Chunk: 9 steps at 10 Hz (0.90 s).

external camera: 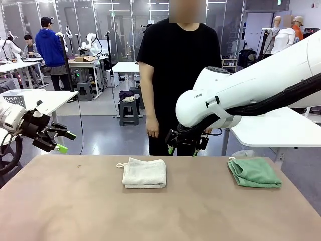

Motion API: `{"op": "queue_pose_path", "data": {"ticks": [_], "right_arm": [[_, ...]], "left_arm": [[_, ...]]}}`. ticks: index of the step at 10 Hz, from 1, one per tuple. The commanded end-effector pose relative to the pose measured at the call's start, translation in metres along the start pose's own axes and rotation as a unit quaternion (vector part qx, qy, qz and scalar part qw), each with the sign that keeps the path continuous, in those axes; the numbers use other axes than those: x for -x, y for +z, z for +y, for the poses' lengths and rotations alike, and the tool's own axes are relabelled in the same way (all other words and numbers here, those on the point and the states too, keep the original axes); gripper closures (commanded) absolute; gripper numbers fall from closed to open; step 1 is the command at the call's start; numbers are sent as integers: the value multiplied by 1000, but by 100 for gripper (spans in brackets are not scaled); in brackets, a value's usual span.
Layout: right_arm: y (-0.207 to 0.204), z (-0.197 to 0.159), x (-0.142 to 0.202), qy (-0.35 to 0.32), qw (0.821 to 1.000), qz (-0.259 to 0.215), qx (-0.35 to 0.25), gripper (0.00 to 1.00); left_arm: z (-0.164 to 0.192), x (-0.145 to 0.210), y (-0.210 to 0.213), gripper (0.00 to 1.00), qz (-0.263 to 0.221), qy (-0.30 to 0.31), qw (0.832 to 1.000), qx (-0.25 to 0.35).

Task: Fold the towels and place them in the basket.
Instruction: Stack the folded Towel with hook on the right side of the table.

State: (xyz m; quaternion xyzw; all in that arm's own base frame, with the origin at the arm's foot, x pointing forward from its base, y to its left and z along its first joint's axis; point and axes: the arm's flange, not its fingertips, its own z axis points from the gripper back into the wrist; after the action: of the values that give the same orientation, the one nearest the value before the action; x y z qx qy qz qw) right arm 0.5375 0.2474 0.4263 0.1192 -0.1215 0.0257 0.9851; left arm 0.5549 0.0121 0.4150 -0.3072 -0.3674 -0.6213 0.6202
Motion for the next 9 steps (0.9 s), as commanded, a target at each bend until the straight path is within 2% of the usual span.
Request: {"op": "queue_pose_path", "data": {"ticks": [1, 5, 9], "right_arm": [[-16, 6, -5, -3, 1000, 5, -4, 0], [-77, 27, -21, -34, 999, 24, -19, 0], [-109, 48, -25, -44, 999, 18, -15, 0]], "left_arm": [[0, -1, 1, 0, 0, -1, 1000, -1], [0, -1, 1, 0, 0, -1, 1000, -1], [0, -1, 1, 0, 0, -1, 1000, -1]]}}
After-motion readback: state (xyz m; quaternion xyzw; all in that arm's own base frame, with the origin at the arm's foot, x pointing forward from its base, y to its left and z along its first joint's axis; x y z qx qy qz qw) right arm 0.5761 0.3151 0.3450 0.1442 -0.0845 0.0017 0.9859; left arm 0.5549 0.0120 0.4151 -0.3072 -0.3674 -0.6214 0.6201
